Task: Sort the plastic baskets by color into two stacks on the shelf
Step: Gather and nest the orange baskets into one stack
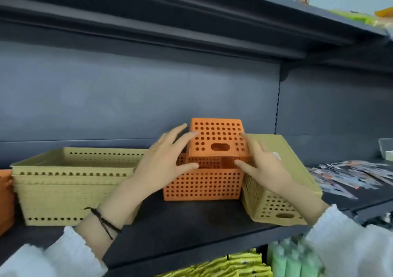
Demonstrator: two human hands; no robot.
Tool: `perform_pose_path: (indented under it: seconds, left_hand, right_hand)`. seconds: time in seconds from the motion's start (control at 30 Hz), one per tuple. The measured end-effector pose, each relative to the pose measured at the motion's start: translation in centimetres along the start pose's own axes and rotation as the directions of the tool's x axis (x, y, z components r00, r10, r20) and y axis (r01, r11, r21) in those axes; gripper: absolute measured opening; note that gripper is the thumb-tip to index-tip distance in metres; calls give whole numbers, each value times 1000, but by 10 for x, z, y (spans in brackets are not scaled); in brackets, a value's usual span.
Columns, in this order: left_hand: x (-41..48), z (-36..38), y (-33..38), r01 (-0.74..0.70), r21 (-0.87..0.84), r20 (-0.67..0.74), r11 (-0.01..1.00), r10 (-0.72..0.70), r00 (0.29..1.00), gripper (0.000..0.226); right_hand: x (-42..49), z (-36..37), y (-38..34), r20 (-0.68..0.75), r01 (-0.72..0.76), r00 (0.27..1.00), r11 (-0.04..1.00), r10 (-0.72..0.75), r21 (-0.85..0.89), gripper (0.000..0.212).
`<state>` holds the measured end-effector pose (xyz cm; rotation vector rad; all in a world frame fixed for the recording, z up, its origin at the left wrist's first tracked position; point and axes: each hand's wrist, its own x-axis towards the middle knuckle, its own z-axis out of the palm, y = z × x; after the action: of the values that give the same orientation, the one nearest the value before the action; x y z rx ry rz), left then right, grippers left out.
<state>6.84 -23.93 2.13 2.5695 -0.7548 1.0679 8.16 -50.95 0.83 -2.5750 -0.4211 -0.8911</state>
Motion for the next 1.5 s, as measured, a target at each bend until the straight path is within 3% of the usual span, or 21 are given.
perform_pose_path:
  seconds: [0.1, 0.27, 0.33, 0.43, 0.6, 0.67, 0.77, 0.87, 0.97, 1.03, 1.1, 1.17, 1.27, 1.33, 1.4, 1.43, 1.5]
  left_hand:
    - [35, 19, 0, -90, 15, 37, 996, 90, 995, 94]
    - [90, 22, -3, -141, 138, 260, 980, 102, 960, 118]
    - [105, 12, -3, -85, 88, 361, 992, 48, 932, 117]
    - [115, 2, -4, 6, 12, 398, 1000, -10, 917, 111]
    - [117, -6, -10, 46, 92, 461, 995, -84, 883, 109]
    - [118, -10, -12, 69, 78, 413, 995, -96, 905, 103]
    - [112, -14, -13, 121, 59, 233, 991, -131, 963, 91]
    - [97, -18, -21, 184, 76, 69, 980, -189, 980, 86]
    - [86, -29, -34, 294, -87, -93, 952, -301, 949, 80]
    - [84, -38, -38, 310, -375, -179, 874, -396, 900, 72]
    - [82, -40, -39, 235, -653, -206, 720, -468, 859, 65]
    - [79, -35, -41, 195, -794, -174, 576, -523, 835, 65]
    - [74, -20, -39, 301, -891, 10, 341, -647, 762, 52]
    - [72, -12, -39, 419, -890, 170, 182, -719, 674, 49]
    - [72, -7, -38, 523, -845, 279, 110, -743, 608, 55]
    - [72, -5, -39, 541, -836, 304, 92, -742, 597, 55]
    - [73, 0, -43, 493, -868, 309, 58, -715, 627, 53]
  right_hand:
    - [10, 3, 12, -6, 82, 997, 992, -82, 98, 53]
    - [33, -4, 25, -134, 274, 958, 946, -252, 175, 37]
    - [48, -7, 31, -181, 324, 939, 928, -292, 185, 34]
    - [66, -7, 32, -233, 419, 899, 881, -370, 218, 27]
    - [86, -6, 25, -264, 542, 833, 811, -485, 221, 23]
    - [94, -8, 23, -266, 551, 830, 794, -490, 256, 24]
    - [106, -10, 26, -248, 508, 861, 774, -444, 378, 33]
    - [113, -13, 34, -170, 301, 952, 675, -255, 673, 50]
    - [123, -7, 44, -96, 110, 994, 634, -57, 766, 55]
    - [129, 0, 48, -39, 18, 999, 617, 20, 787, 56]
    - [134, 7, 48, 10, -30, 999, 585, 38, 810, 56]
    - [136, 14, 46, 40, -53, 999, 549, 36, 834, 57]
    - [135, 23, 41, 65, -62, 998, 474, 9, 878, 74]
    - [133, 26, 41, 44, -44, 999, 406, 8, 913, 81]
    - [132, 23, 41, -23, 23, 1000, 367, -5, 930, 71]
    - [131, 20, 41, -45, 48, 999, 348, -15, 936, 75]
    - [132, 18, 44, -42, 43, 999, 298, -9, 954, 85]
